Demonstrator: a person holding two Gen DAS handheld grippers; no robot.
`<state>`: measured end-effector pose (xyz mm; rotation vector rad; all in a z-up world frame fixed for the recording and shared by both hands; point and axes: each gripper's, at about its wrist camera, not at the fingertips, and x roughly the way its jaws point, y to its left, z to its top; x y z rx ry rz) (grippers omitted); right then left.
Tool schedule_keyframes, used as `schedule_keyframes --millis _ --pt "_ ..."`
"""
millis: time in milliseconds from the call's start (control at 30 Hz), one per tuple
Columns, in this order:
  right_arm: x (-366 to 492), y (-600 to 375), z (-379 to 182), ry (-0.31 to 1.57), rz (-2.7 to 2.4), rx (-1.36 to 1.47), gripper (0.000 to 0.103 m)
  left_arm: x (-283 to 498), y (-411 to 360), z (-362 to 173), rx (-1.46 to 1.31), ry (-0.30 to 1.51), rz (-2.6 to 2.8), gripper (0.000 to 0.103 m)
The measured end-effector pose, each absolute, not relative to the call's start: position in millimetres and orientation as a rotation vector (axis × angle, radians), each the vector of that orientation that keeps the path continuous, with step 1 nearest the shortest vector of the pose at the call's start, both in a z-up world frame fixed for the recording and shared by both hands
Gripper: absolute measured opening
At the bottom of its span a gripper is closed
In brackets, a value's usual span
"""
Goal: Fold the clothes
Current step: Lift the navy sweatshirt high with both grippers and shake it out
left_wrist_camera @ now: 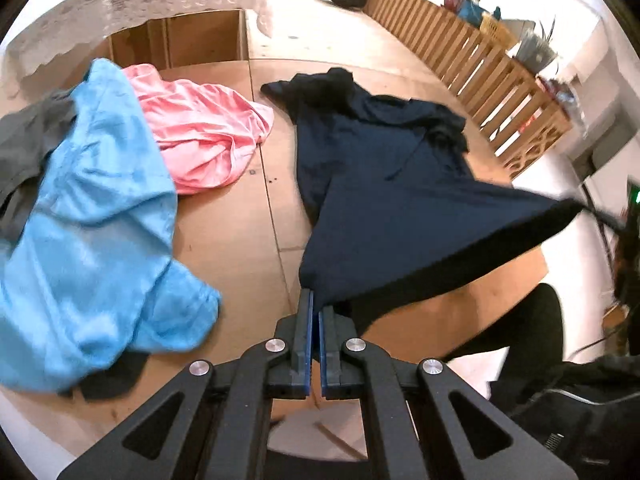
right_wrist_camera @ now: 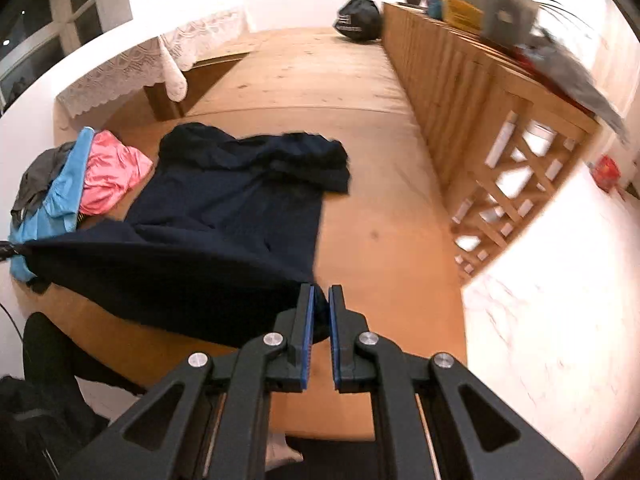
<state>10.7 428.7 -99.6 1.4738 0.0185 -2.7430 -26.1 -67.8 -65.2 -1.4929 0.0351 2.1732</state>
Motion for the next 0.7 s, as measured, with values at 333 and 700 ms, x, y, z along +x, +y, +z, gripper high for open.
schedule_keyframes --millis 333,700 --pt "-37 441 -101 -0.035 -2.778 1.453 0.007 -96 -41 -34 -1.442 -0.045 2.155 0.001" --pt "-252 417 189 0.348 -3.112 0.809 0.007 -290 54 273 -0.866 -0.044 2.439 0.001"
